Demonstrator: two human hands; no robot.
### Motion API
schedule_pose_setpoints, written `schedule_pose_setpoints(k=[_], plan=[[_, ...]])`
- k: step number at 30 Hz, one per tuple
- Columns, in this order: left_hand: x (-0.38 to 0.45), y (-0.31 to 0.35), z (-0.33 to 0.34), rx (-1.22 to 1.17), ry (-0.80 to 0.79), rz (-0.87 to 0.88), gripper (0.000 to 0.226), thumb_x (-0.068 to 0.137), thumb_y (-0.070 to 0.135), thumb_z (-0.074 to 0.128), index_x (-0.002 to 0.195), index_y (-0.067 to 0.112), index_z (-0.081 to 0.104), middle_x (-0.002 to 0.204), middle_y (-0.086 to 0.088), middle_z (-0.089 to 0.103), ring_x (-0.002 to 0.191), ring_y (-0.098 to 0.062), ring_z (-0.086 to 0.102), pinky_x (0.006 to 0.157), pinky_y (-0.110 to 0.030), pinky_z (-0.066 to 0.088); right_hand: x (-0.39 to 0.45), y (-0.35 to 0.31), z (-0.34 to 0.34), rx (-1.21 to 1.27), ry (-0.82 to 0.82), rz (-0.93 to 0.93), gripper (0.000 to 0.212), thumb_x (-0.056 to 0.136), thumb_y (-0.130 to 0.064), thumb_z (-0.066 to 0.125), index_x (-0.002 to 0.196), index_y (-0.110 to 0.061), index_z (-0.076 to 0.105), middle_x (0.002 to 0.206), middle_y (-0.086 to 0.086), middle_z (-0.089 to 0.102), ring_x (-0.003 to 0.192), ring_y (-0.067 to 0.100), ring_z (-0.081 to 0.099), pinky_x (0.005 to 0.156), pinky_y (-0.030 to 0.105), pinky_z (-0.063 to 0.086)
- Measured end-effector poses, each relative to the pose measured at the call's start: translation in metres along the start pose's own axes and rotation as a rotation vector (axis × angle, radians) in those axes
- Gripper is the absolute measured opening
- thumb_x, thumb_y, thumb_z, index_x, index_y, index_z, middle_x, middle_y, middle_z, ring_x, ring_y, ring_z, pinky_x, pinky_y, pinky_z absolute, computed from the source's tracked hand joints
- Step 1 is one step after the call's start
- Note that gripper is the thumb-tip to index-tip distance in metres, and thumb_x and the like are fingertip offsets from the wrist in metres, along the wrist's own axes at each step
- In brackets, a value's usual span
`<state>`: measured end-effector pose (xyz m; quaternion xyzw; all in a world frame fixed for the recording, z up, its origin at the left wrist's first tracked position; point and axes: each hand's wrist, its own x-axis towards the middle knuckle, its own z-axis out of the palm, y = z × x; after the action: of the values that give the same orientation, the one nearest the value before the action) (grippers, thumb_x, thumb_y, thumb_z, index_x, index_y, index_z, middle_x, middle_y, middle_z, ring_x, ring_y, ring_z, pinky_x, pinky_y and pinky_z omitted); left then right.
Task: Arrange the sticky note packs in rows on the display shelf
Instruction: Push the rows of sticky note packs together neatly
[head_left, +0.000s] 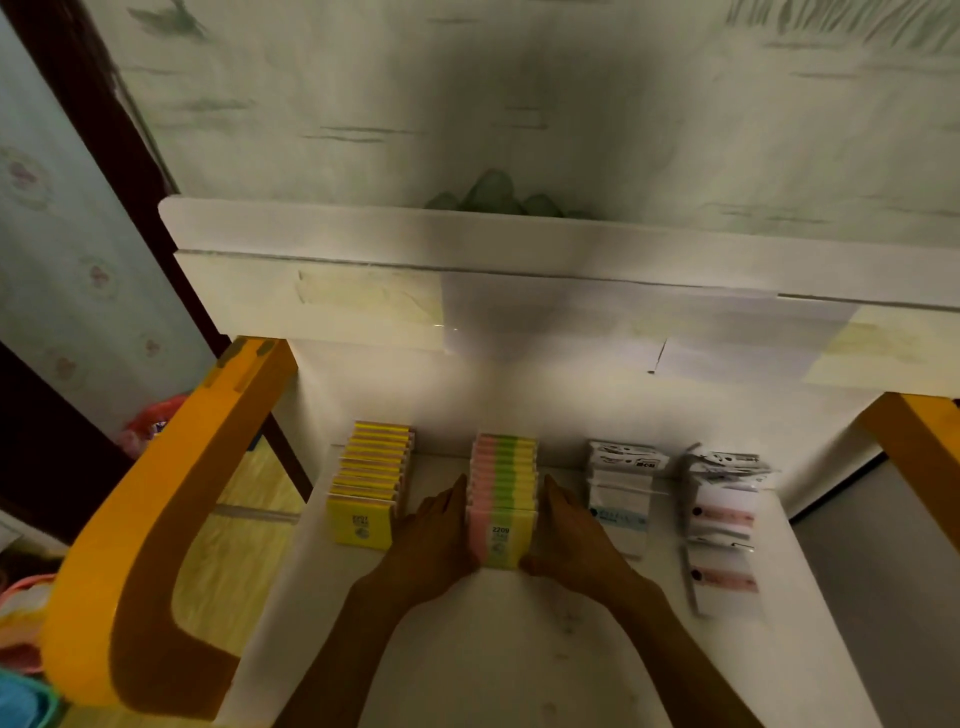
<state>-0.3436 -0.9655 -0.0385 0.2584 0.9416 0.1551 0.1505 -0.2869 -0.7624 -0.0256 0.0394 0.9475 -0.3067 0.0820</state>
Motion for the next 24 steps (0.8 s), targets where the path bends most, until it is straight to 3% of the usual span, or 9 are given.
schedule_pose_setpoints(k=[3,7,11,14,18,21,24], plan=[[0.008,-0.001,0.0,-0.139,-0.03,-0.031,0.112,0.068,0.04,0.07,0.156,0.026,0.002,0.149,0.0,0.039,0.132,-0.028,0.041,0.099,-0.046,0.045,0.009,0.004,0.004,0.063,0.016,-0.001,0.09,0.056,-0.036,0.089,0.13,-0.029,0.038,0.125,-0.007,0.052,0.114,0.013,0.053,0.086,0.023,0.05],[0.021,-0.01,0.009,-0.386,-0.057,-0.083,0.105,0.056,0.045,0.059,0.148,0.05,0.008,0.126,-0.002,0.059,0.115,-0.028,0.059,0.087,-0.045,0.053,0.019,0.01,0.007,0.151,0.005,-0.014,0.101,0.051,-0.034,0.089,0.136,-0.032,0.036,0.13,-0.01,0.051,0.116,0.009,0.053,0.093,0.023,0.05],[0.024,-0.009,0.009,-0.445,-0.111,-0.102,0.113,0.052,0.048,0.056,0.148,0.054,-0.003,0.137,-0.006,0.048,0.126,-0.031,0.049,0.1,-0.047,0.046,0.027,0.013,0.008,0.247,-0.043,-0.056,0.107,0.055,-0.015,0.089,0.145,-0.024,0.032,0.125,-0.021,0.047,0.119,0.002,0.047,0.082,-0.003,0.039],[0.02,-0.004,0.005,-0.496,-0.113,-0.142,0.109,0.061,0.052,0.065,0.149,0.054,0.0,0.146,-0.005,0.037,0.133,-0.033,0.042,0.11,-0.045,0.036,0.035,0.015,0.013,0.308,-0.063,-0.074,0.115,0.054,-0.008,0.089,0.149,-0.022,0.025,0.12,-0.026,0.047,0.118,0.001,0.048,0.082,-0.003,0.04],[0.019,-0.003,0.008,-0.488,-0.067,-0.139,0.094,0.078,0.049,0.07,0.152,0.045,0.011,0.149,-0.004,0.03,0.14,-0.029,0.03,0.115,-0.041,0.025,0.038,0.013,0.019,0.364,-0.051,-0.128,0.121,0.056,-0.008,0.087,0.144,-0.037,0.01,0.126,-0.025,0.045,0.116,-0.009,0.049,0.091,0.002,0.039],[0.017,0.001,0.008,-0.503,-0.024,-0.11,0.089,0.08,0.048,0.068,0.152,0.042,0.016,0.142,0.001,0.036,0.139,-0.027,0.028,0.114,-0.039,0.026,0.038,0.005,0.021,0.382,0.066,-0.185,0.094,0.059,-0.021,0.076,0.135,-0.044,0.026,0.126,-0.006,0.053,0.117,0.006,0.053,0.099,0.018,0.045],[0.014,0.003,0.009,-0.558,0.015,-0.128,0.098,0.067,0.06,0.061,0.152,0.041,0.016,0.12,0.013,0.043,0.132,-0.022,0.033,0.109,-0.037,0.031,0.036,-0.005,0.02,0.395,0.125,-0.185,0.062,0.058,-0.032,0.063,0.116,-0.042,0.045,0.108,-0.003,0.059,0.101,0.01,0.059,0.084,0.017,0.05]])
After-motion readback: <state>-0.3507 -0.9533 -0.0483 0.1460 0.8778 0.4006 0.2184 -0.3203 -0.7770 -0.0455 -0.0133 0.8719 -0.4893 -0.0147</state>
